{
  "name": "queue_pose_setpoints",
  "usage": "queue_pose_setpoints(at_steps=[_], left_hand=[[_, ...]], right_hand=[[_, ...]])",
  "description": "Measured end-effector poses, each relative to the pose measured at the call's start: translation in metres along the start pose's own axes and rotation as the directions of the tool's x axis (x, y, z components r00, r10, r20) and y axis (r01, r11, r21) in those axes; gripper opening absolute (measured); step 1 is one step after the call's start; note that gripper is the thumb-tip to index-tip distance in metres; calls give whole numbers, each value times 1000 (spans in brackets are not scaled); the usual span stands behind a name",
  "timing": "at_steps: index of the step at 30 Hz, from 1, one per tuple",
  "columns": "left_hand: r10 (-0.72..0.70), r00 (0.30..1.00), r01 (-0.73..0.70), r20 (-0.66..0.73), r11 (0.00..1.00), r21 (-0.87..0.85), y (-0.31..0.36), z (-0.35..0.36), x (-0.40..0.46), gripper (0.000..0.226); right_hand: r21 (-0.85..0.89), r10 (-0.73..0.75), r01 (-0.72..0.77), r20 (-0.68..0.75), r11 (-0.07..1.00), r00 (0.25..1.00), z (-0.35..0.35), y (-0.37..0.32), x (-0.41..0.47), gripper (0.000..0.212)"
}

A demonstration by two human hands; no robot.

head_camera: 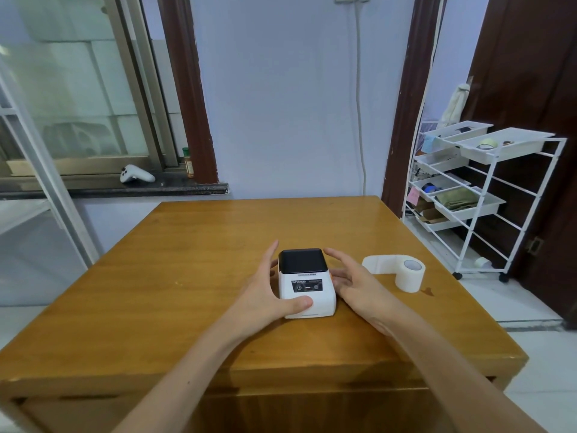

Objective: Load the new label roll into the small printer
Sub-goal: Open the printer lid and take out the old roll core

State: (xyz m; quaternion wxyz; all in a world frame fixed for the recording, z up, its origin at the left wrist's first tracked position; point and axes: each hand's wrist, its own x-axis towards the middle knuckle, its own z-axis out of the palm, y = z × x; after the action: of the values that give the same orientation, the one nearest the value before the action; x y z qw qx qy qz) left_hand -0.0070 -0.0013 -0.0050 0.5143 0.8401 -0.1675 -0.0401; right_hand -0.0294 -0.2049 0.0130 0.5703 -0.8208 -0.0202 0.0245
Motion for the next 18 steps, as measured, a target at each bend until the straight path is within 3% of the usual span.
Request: queue_pose_setpoints(at_steps=[11,15,18], left_hand=[[-16,1000,16,7,1000,0,1,-1,-1,127],[-20,1000,20,10,1000,-2,3,-2,-3,129],[-21,1000,21,10,1000,-2,3,-2,-3,129]], right_hand=[[-26,10,-10,15,1000,1000,1,3,3,64],[76,48,-49,13,996,999,-2,5,4,73],[267,69,-70,15,961,998,-2,5,5,68]])
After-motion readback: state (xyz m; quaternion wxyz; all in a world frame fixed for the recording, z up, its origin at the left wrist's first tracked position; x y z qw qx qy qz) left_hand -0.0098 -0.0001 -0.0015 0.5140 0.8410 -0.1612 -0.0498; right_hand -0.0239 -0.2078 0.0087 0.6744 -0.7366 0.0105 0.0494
